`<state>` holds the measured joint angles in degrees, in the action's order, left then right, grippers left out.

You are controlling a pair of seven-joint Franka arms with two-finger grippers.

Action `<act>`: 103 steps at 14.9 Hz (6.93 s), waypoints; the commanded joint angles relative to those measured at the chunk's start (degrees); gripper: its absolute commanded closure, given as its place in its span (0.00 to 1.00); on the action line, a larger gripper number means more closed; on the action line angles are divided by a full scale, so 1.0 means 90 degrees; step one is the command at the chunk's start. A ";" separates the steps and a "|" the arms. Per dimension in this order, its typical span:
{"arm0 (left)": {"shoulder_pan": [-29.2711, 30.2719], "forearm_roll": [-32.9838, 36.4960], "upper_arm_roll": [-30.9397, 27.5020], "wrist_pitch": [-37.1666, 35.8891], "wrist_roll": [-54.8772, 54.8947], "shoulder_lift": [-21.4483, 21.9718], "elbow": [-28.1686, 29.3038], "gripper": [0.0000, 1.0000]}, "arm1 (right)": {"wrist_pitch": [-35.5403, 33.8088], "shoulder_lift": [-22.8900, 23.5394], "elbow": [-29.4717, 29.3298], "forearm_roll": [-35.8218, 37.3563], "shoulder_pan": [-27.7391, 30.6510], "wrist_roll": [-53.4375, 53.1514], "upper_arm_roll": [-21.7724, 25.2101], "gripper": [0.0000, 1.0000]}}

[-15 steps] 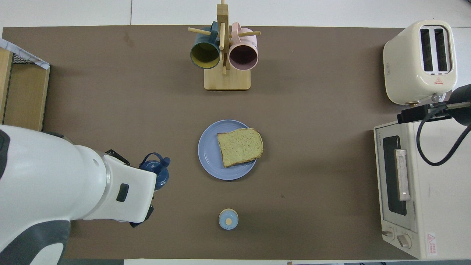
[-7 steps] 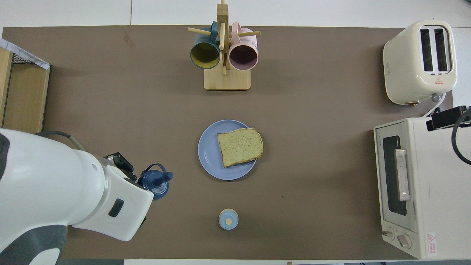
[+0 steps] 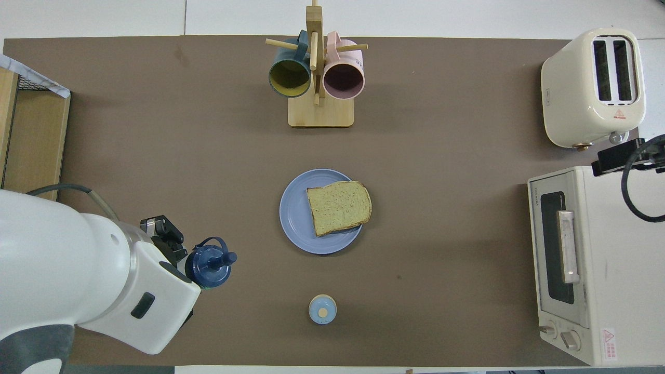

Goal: Put bread on plate and add seasoning

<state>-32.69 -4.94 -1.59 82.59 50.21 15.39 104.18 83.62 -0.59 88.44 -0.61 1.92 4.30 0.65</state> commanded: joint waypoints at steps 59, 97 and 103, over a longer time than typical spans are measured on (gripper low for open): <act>0.0000 -0.0076 0.0001 0.0130 -0.0619 0.0243 0.0084 0.57 | 0.3609 -0.0120 0.0096 -0.2374 -0.0115 -0.5947 -0.5003 0.53; -0.0059 -0.0105 0.0050 0.0305 -0.1058 0.0243 0.0153 0.59 | 0.3980 0.0036 0.0183 -0.2364 -0.0028 -0.5898 -0.5004 0.87; -0.0049 -0.0105 0.0059 0.0305 -0.1194 0.0243 0.0153 0.59 | 0.3961 0.0085 0.0105 -0.2374 -0.0028 -0.5917 -0.5003 1.00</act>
<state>-32.74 -5.14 -0.81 84.20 41.09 16.51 104.37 118.77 -0.66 90.31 -22.57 0.62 -47.89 -43.04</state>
